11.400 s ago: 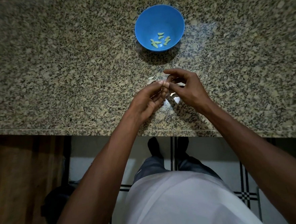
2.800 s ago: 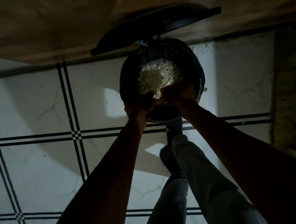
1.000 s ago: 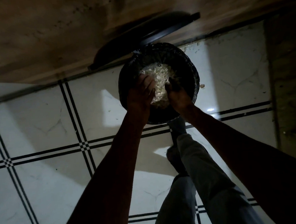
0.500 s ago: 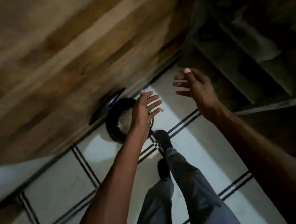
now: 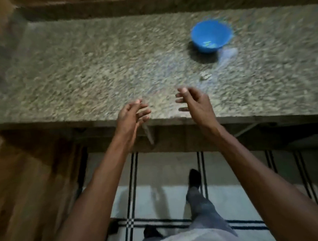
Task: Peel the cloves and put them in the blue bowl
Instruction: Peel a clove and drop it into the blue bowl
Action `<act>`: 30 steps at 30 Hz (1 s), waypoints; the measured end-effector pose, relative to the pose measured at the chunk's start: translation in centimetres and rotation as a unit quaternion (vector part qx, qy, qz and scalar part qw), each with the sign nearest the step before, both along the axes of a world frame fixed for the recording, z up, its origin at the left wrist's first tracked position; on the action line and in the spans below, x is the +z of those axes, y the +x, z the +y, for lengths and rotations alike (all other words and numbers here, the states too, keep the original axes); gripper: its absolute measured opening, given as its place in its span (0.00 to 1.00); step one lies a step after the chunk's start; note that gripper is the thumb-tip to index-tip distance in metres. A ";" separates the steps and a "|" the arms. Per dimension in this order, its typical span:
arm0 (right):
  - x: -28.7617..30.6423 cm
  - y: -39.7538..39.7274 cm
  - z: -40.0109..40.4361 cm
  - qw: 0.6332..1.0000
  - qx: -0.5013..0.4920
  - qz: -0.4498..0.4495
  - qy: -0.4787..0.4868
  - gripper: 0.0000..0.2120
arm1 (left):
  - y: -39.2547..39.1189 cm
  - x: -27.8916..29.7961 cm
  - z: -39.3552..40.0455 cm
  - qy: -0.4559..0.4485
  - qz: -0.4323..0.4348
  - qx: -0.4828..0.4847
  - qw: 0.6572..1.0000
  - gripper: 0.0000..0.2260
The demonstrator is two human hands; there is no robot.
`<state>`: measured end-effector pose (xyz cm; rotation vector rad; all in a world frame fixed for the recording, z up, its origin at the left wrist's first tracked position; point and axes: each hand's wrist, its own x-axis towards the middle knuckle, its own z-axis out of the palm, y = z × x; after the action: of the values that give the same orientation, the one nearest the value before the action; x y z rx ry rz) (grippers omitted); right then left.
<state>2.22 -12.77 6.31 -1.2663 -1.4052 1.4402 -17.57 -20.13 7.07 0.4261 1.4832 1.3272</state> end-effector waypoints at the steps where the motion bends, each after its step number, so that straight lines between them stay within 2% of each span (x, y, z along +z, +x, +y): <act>1: -0.6 2.4 1.5 1.000 -0.013 -0.018 -0.003 0.10 | 1.6 -0.1 2.7 -0.010 0.004 -0.012 1.000 0.09; 4: -2.8 9.0 5.4 0.994 -0.056 -0.092 -0.005 0.06 | 5.9 -0.6 9.6 -0.032 0.038 -0.061 0.997 0.08; 8: -4.7 14.8 9.8 0.979 -0.099 -0.173 -0.033 0.06 | 9.4 -2.9 16.2 -0.058 0.127 -0.108 0.984 0.05; 12: -5.3 17.1 14.1 0.969 -0.113 -0.219 -0.004 0.08 | 10.9 -5.0 19.9 -0.061 0.205 -0.153 0.965 0.03; 16: -5.7 17.2 18.5 0.951 -0.137 -0.273 0.042 0.09 | 11.5 -6.2 22.2 -0.061 0.276 -0.202 0.938 0.10; 19: -6.4 16.8 22.1 0.934 -0.075 -0.334 0.102 0.11 | 11.5 -6.7 23.6 -0.060 0.284 -0.212 0.933 0.11; 22: -7.1 16.3 24.7 0.903 0.012 -0.401 0.155 0.08 | 11.3 -7.2 24.6 -0.045 0.295 -0.207 0.932 0.09; 26: -6.6 15.9 24.6 0.862 0.028 -0.475 0.176 0.03 | 11.1 -7.7 26.1 -0.018 0.299 -0.206 0.932 0.06; 28: -6.2 16.0 24.1 0.869 0.006 -0.465 0.171 0.03 | 11.0 -8.1 26.6 -0.010 0.303 -0.206 0.930 0.06; 30: -4.7 15.6 23.9 0.905 -0.047 -0.399 0.141 0.04 | 11.1 -8.0 27.0 -0.003 0.304 -0.212 0.929 0.06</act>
<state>17.80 11.15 1.58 -1.7876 -1.9433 0.6013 -6.46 6.88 -0.96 1.1644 1.7546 0.8728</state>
